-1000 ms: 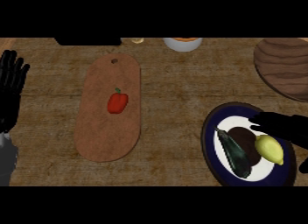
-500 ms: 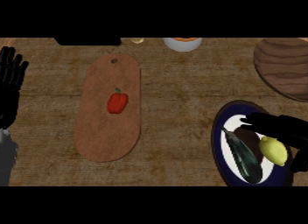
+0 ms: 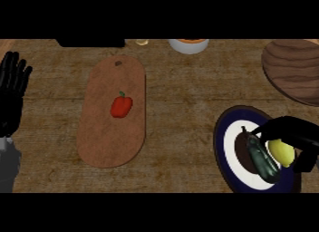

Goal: Pick the lemon from the plate and place it in the bowl

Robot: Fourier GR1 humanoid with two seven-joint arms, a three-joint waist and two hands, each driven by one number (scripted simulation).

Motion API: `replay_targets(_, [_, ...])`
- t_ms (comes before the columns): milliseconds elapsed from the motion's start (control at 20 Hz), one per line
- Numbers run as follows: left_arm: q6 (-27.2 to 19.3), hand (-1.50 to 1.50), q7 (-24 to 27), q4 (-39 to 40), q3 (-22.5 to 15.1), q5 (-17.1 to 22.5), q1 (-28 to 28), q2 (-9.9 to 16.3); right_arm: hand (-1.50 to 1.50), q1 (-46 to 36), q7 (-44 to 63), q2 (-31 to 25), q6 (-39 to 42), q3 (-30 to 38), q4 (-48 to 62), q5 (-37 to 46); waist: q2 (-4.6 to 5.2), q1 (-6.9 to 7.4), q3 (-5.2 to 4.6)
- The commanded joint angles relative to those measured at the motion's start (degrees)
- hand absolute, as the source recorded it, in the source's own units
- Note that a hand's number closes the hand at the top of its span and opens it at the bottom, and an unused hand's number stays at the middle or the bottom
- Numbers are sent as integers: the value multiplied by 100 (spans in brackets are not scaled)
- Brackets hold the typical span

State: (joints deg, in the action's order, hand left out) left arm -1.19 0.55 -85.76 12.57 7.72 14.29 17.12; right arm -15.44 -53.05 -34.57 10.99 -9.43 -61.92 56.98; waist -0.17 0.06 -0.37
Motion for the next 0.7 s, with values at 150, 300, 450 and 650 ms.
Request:
replay_targets(150, [54,0,-119,-251,-22,-11,-99,-28,150,-320,-697,110,-450,242,695,86,20,38,41])
replay_targets(300, [44,0,-36,-73,43,17,171,43,150,-513,-1024,-1215,-385,1190,1749,-319,113,166,74])
replay_targets(450, [78,0,146,-51,14,20,109,-28,150,-578,-338,-1891,-225,1633,2214,-338,287,209,114])
replay_targets(650, [70,0,135,-89,-36,46,140,-108,150,-681,-261,-2476,-271,1981,2779,-384,350,283,150])
